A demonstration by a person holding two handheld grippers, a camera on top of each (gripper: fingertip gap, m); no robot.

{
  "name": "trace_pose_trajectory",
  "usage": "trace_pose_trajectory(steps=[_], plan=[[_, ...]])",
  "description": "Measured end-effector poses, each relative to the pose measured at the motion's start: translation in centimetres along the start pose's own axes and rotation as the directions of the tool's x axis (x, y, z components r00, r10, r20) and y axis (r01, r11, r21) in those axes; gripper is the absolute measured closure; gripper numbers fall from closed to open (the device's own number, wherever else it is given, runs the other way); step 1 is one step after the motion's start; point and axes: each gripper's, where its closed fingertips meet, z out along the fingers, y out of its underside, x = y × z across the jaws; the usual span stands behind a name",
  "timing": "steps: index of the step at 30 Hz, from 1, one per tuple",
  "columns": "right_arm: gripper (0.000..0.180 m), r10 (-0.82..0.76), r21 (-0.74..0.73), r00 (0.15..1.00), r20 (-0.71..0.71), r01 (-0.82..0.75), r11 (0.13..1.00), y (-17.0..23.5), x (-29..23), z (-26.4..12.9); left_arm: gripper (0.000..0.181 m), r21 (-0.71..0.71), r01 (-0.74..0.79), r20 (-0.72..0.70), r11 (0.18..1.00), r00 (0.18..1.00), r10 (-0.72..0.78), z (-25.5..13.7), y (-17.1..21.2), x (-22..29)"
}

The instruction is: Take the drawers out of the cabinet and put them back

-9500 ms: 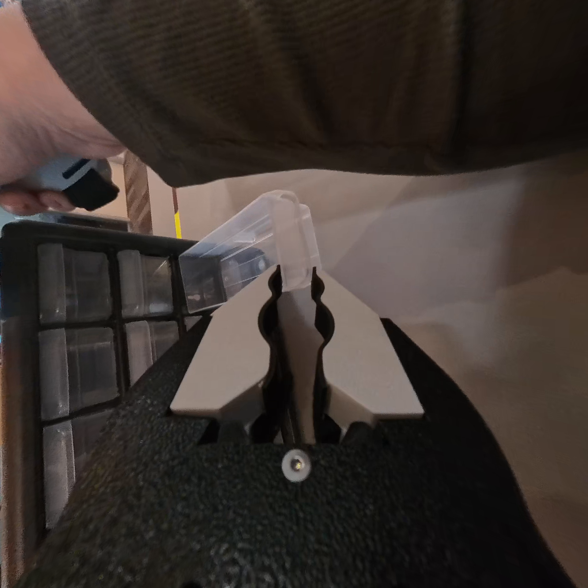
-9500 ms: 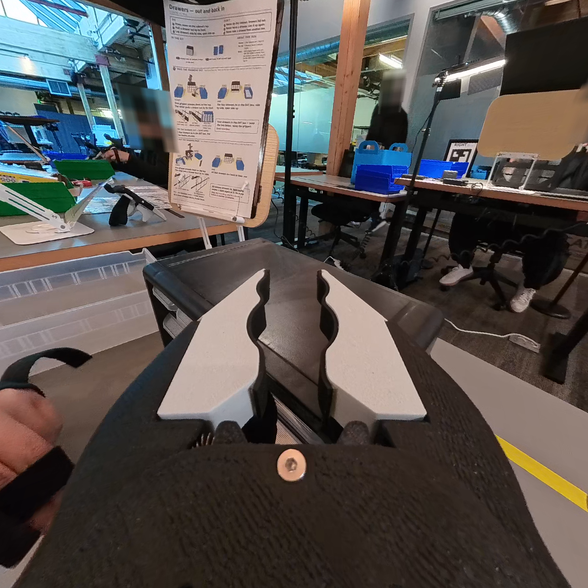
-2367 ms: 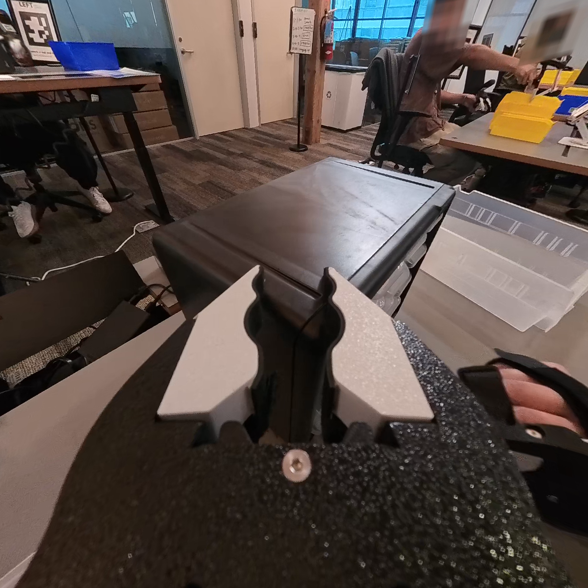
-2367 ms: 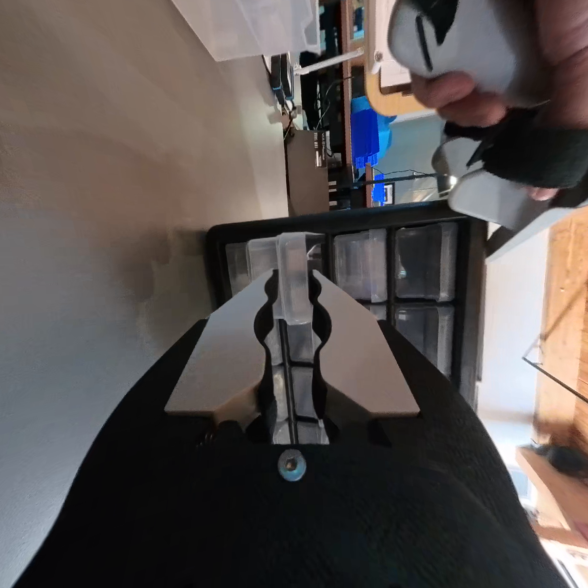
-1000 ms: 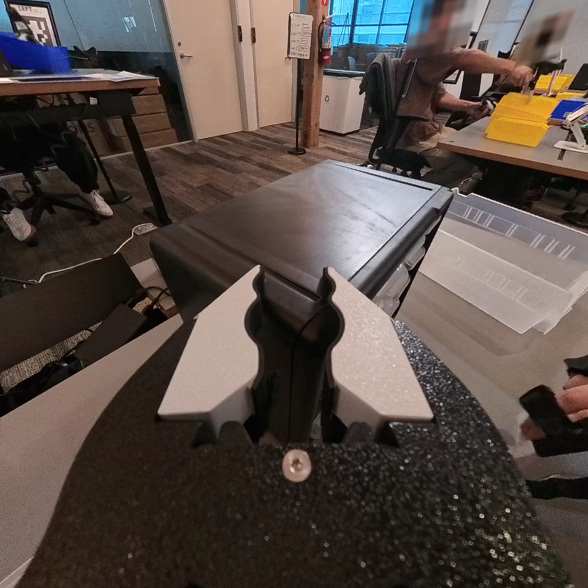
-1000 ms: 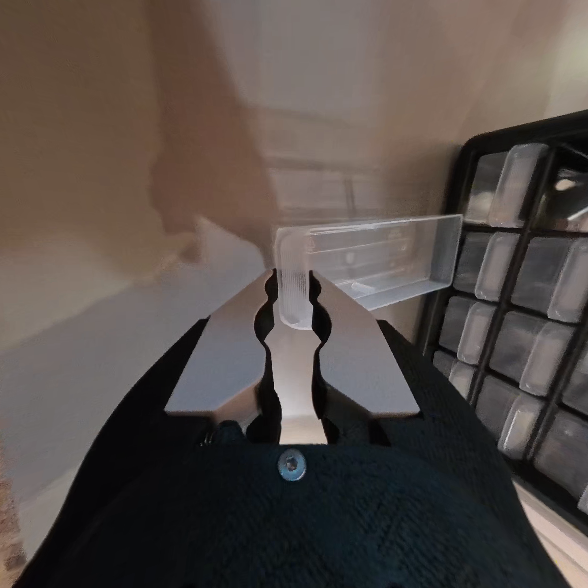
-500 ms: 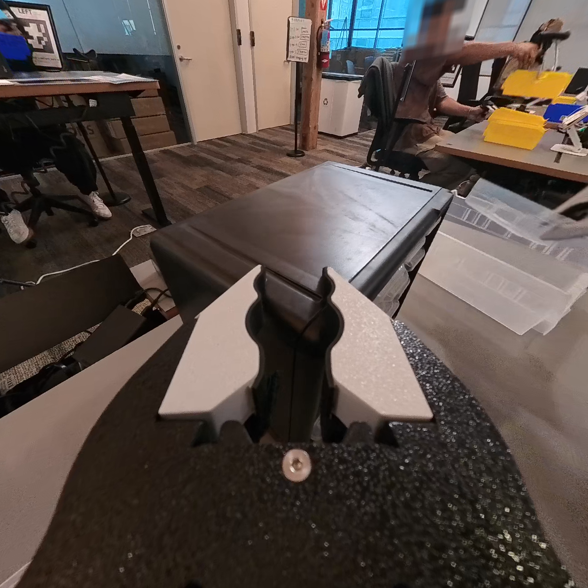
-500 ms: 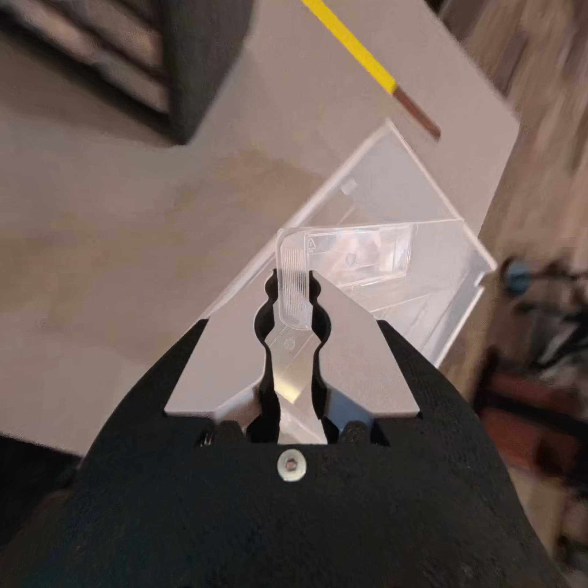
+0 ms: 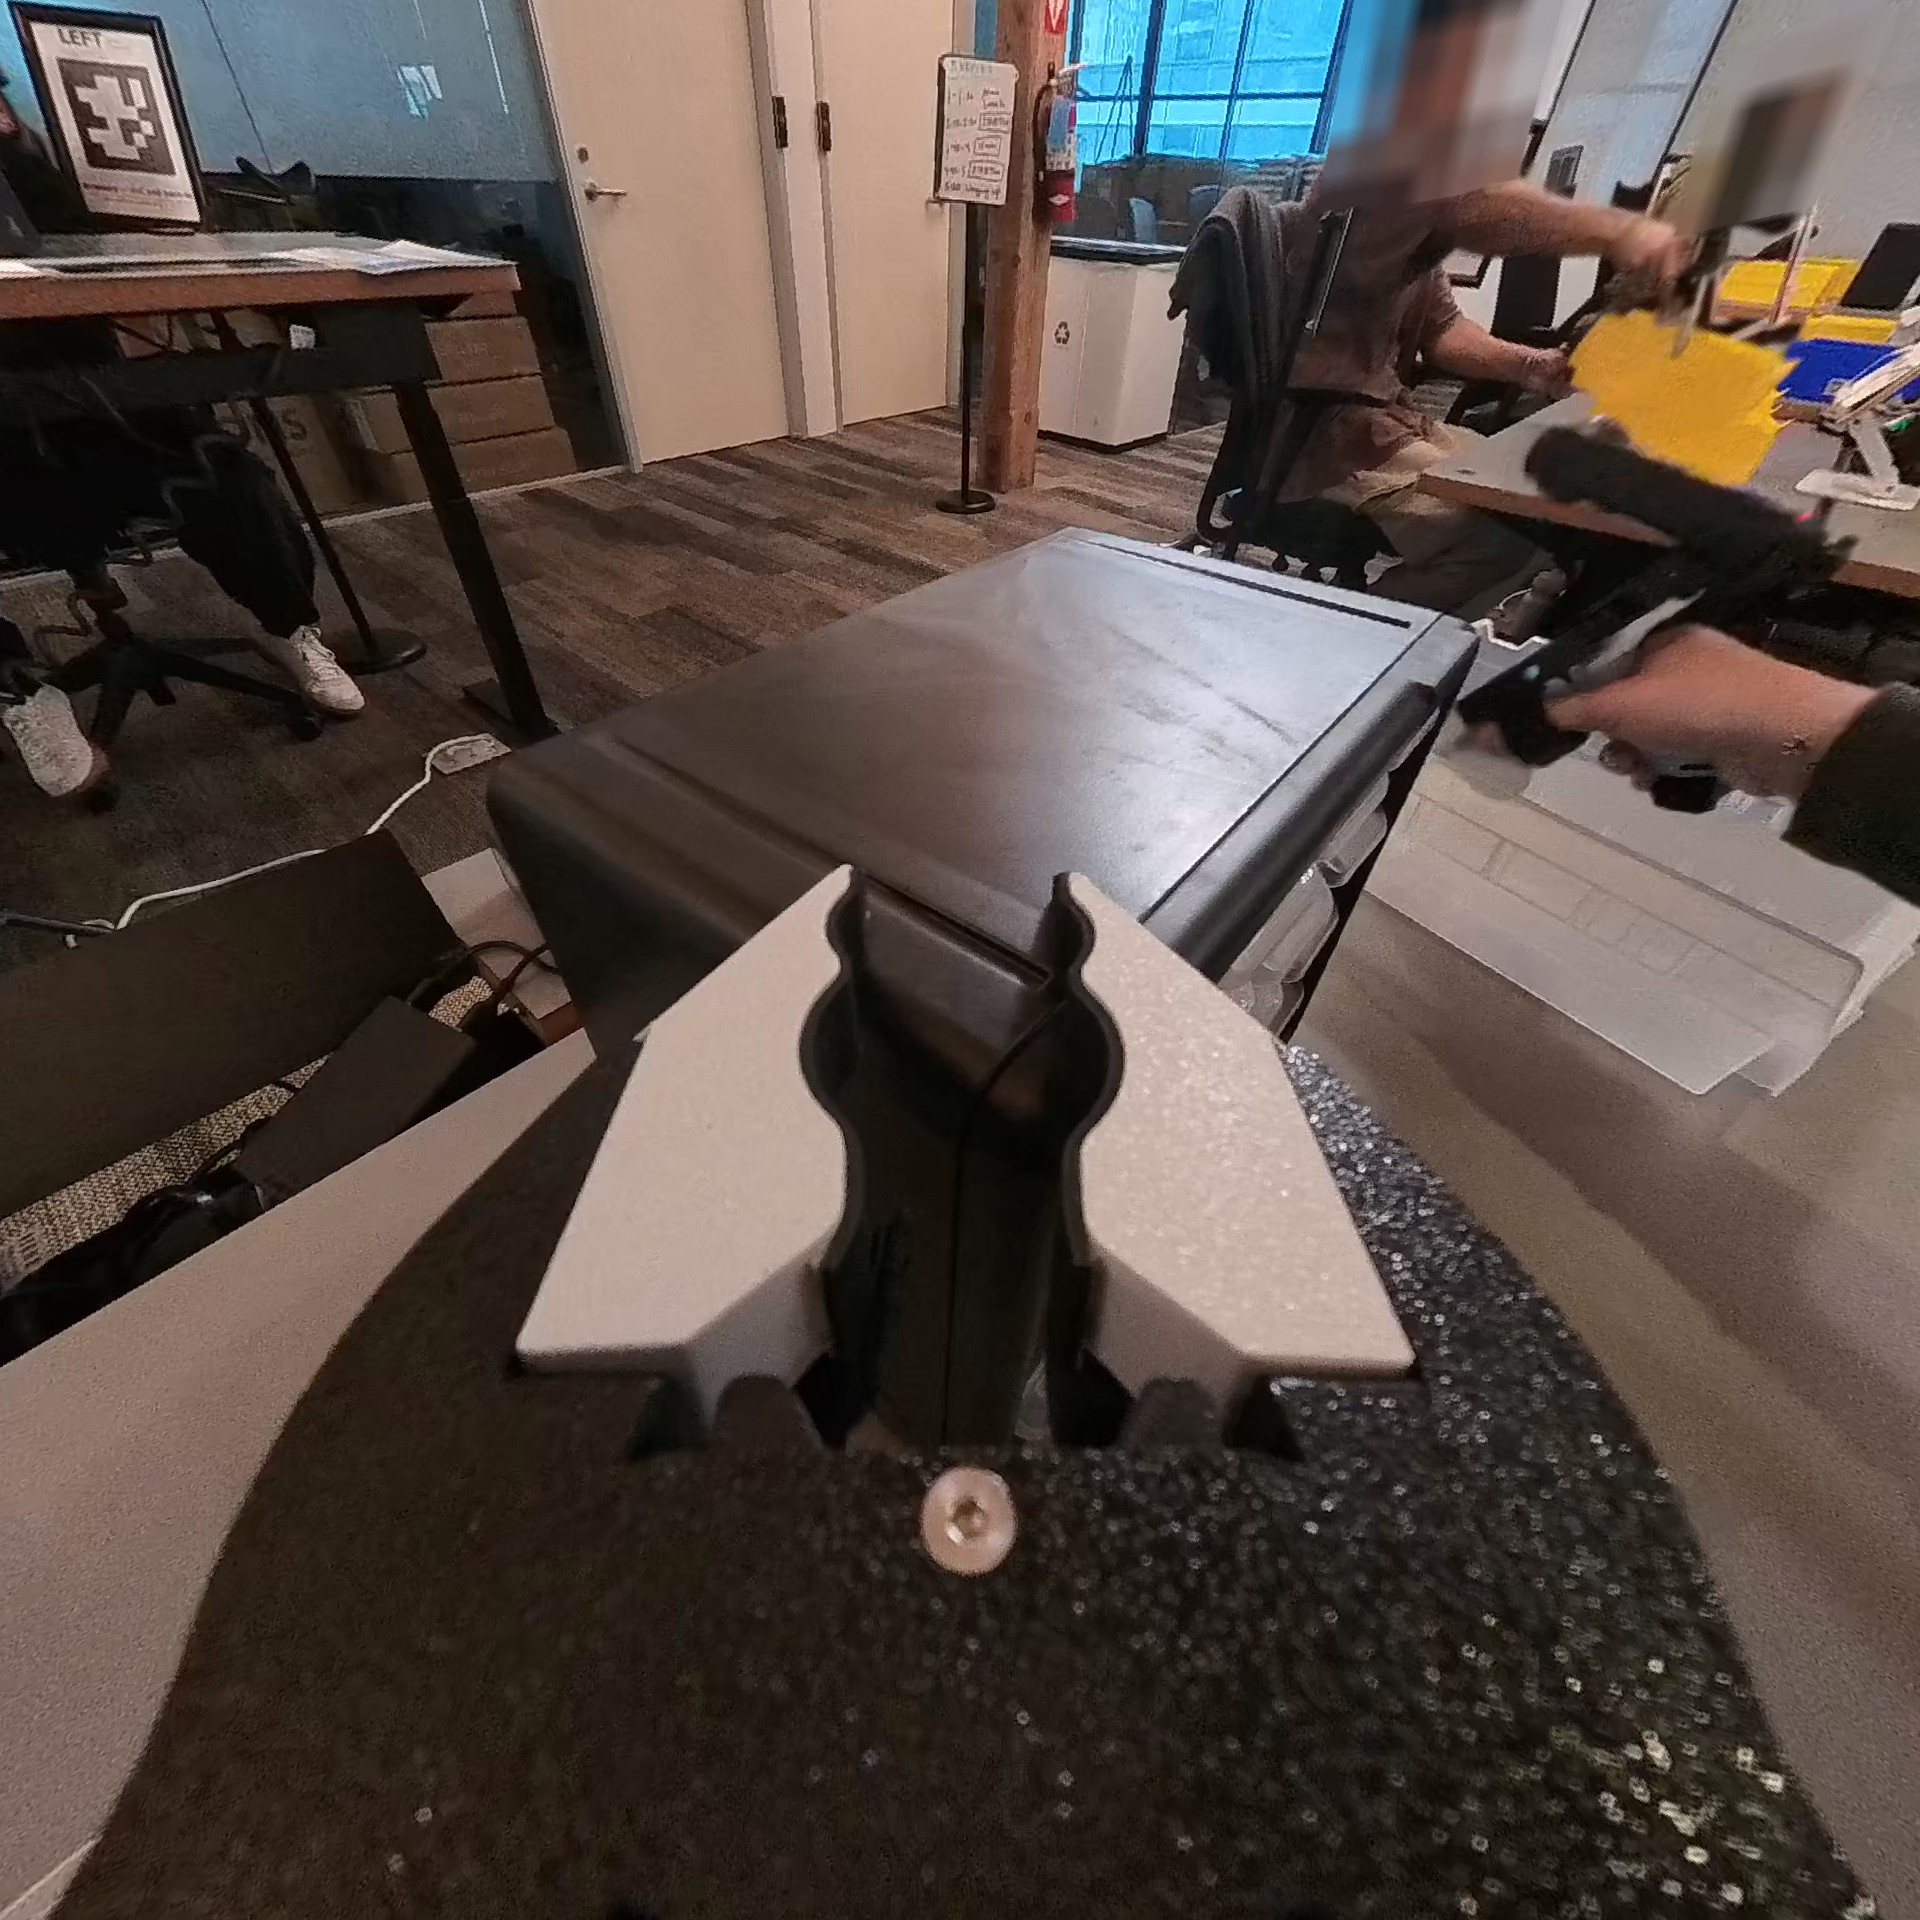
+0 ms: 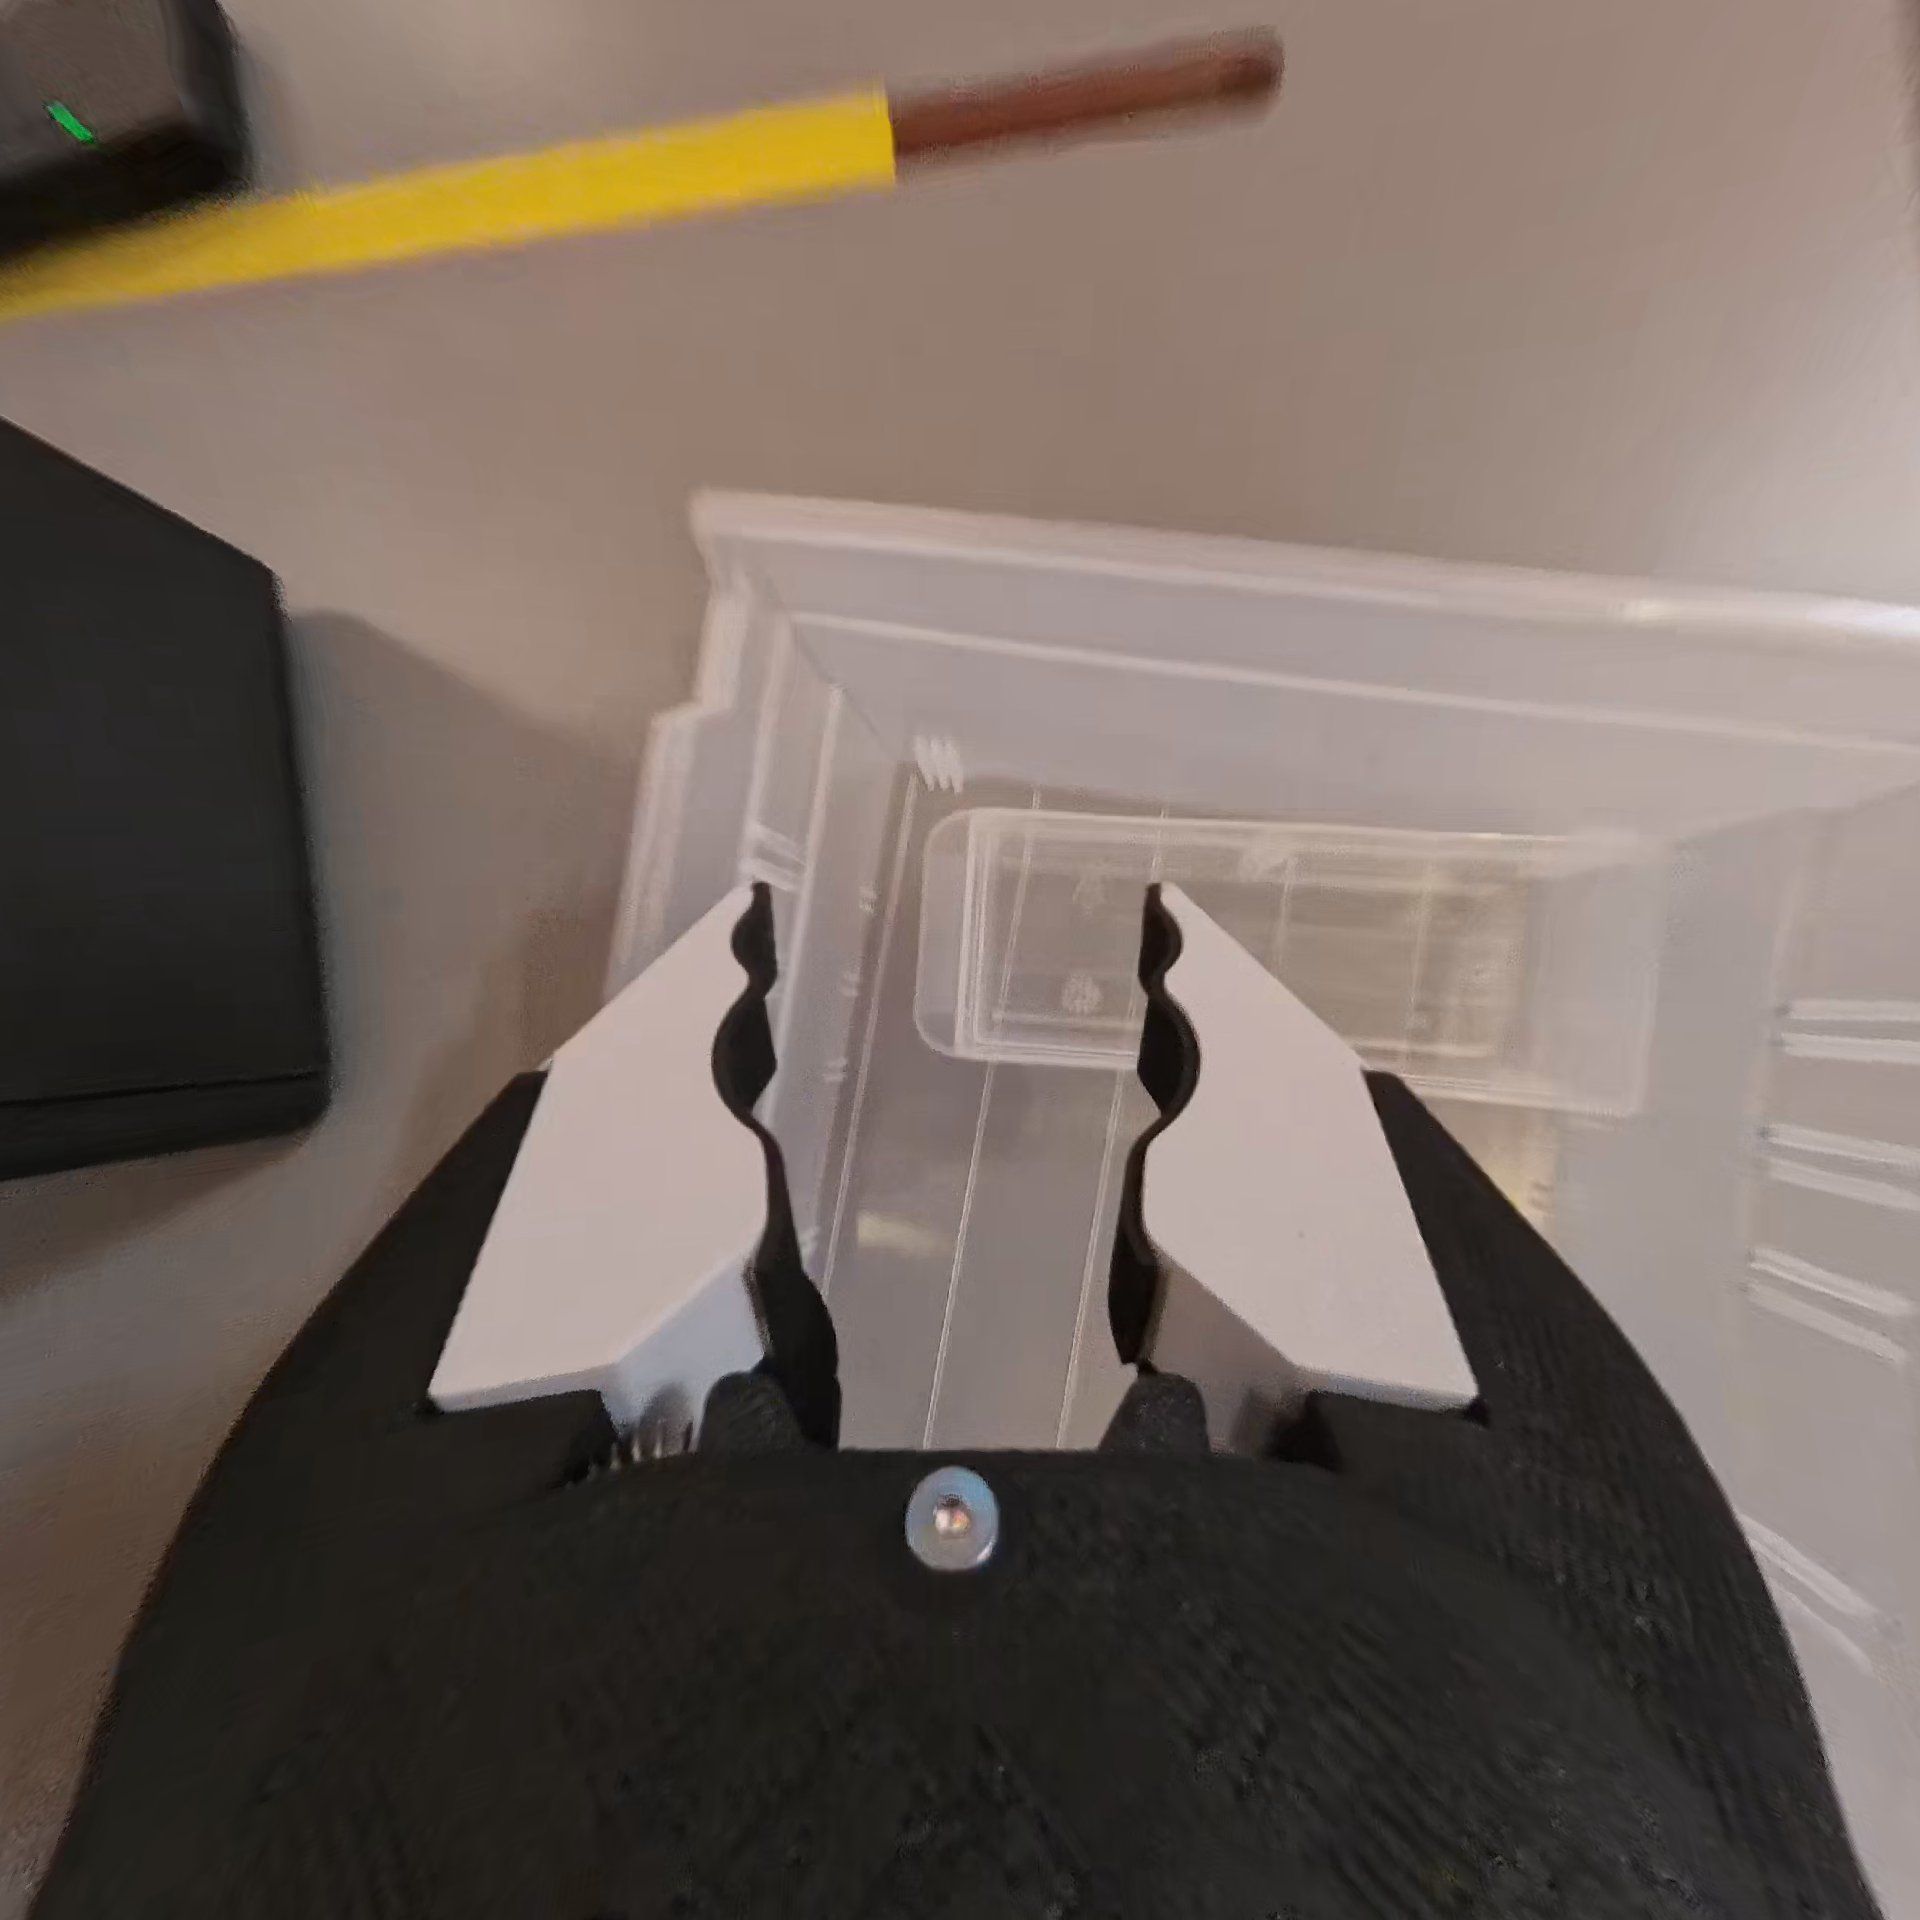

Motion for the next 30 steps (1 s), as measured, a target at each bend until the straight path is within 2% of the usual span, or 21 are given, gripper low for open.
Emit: trace_pose_trajectory(steps=[2, 5, 6, 8, 10, 12, 15, 17, 19, 22, 27, 30], plan=[[0.109, -0.065, 0.179, 0.997, -0.034, 0.07, 0.981, -2.0, -1.2, -3.5, 0.147, 0.0, 0.0, -0.001, 1.0, 1.0, 0.0, 0.0, 0.0, 0.0], [0.11, -0.209, 0.429, 0.974, -0.088, 0.227, 0.875, -3.2, -5.7, -9.6, 0.147, 0.001, 0.003, -0.009, 1.0, 1.0, -0.003, 0.2, 0.0, 0.1], [0.111, -0.288, 0.497, 0.951, -0.11, 0.304, 0.813, -3.2, -8.1, -11.3, 0.147, 0.002, 0.007, -0.013, 1.0, 1.0, -0.007, 0.3, 0.0, 0.2], [0.115, -0.484, 0.616, 0.857, -0.177, 0.48, 0.625, -2.3, -14.3, -13.6, 0.146, 0.002, 0.009, -0.017, 1.0, 1.0, -0.009, 0.5, 0.0, 0.3], [0.121, -0.665, 0.639, 0.681, -0.306, 0.665, 0.387, 0.1, -20.8, -13.9, 0.146, 0.0, 0.008, -0.015, 1.0, 1.0, -0.008, 0.5, 0.0, 0.3], [0.13, -0.779, 0.572, 0.449, -0.437, 0.808, 0.145, 3.1, -26.3, -12.4, 0.146, 0.001, 0.009, -0.015, 1.0, 1.0, -0.009, 0.5, 0.0, 0.3], [0.137, -0.774, 0.383, 0.096, -0.626, 0.903, -0.198, 6.2, -31.8, -9.3, 0.146, 0.0, 0.009, -0.015, 1.0, 1.0, -0.009, 0.5, 0.0, 0.3], [0.14, -0.711, 0.255, -0.072, -0.7, 0.904, -0.342, 7.1, -33.8, -7.5, 0.146, 0.0, 0.008, -0.014, 1.0, 1.0, -0.008, 0.5, 0.0, 0.3], [0.146, -0.656, 0.172, -0.168, -0.736, 0.891, -0.421, 7.2, -34.9, -6.2, 0.146, 0.0, 0.009, -0.015, 1.0, 1.0, -0.009, 0.5, 0.0, 0.4], [0.15, -0.613, 0.105, -0.236, -0.754, 0.878, -0.466, 7.0, -35.5, -4.6, 0.146, 0.0, 0.009, -0.017, 1.0, 1.0, -0.009, 0.5, 0.0, 0.4], [0.151, -0.569, 0.039, -0.262, -0.779, 0.887, -0.461, 5.9, -35.1, -3.5, 0.146, 0.0, 0.009, -0.018, 1.0, 1.0, -0.009, 0.5, 0.0, 0.4], [0.162, -0.539, 0.015, -0.27, -0.798, 0.885, -0.466, 5.7, -35.4, -3.5, 0.146, 0.0, 0.01, -0.018, 1.0, 1.0, -0.01, 0.5, 0.0, 0.4]])
